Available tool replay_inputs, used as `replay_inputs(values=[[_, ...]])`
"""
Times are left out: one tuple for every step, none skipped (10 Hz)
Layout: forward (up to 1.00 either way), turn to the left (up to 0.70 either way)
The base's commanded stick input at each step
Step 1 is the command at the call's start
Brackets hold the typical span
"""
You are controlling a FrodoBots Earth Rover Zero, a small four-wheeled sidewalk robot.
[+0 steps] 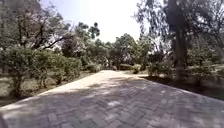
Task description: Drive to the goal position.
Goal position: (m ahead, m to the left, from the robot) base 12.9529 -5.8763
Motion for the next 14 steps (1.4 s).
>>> replay_inputs(values=[[0.3, 0.0], [0.3, 0.0], [0.3, 0.0], [0.3, 0.0], [0.3, 0.0], [0.3, 0.0], [0.3, 0.0], [0.3, 0.0], [0.3, 0.0], [0.3, 0.0], [0.3, 0.0], [0.3, 0.0], [0.3, 0.0], [0.3, 0.0]])
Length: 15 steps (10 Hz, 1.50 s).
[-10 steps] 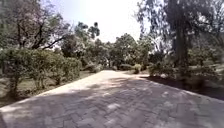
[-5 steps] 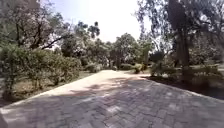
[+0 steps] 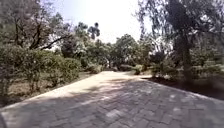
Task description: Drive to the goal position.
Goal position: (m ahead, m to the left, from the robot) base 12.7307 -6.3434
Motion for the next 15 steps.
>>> replay_inputs(values=[[0.3, 0.0], [0.3, 0.0], [0.3, 0.0], [0.3, 0.0], [0.3, 0.0], [0.3, 0.0], [0.3, 0.0], [0.3, 0.0], [0.3, 0.0], [0.3, 0.0], [0.3, 0.0], [0.3, 0.0], [0.3, 0.0], [0.3, 0.0], [0.3, 0.0]])
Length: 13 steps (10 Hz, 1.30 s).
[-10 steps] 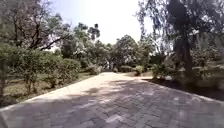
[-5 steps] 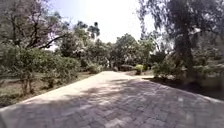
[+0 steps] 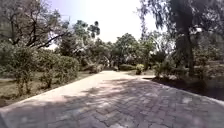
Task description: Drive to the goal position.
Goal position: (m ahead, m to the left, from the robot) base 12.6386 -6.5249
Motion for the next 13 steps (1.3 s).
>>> replay_inputs(values=[[0.3, 0.0], [0.3, 0.0], [0.3, 0.0], [0.3, 0.0], [0.3, 0.0], [0.3, 0.0], [0.3, 0.0], [0.3, 0.0], [0.3, 0.0], [0.3, 0.0], [0.3, 0.0], [0.3, 0.0], [0.3, 0.0]])
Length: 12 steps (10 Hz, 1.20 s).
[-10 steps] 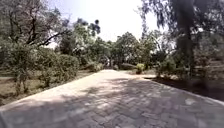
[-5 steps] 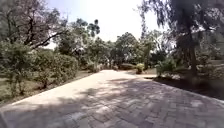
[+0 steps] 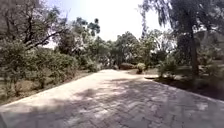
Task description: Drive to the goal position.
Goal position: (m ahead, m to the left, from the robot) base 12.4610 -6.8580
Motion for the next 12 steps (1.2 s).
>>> replay_inputs(values=[[0.3, 0.0], [0.3, 0.0], [0.3, 0.0], [0.3, 0.0], [0.3, 0.0], [0.3, 0.0], [0.3, 0.0], [0.3, 0.0], [0.3, 0.0], [0.3, 0.0], [0.3, 0.0], [0.3, 0.0]])
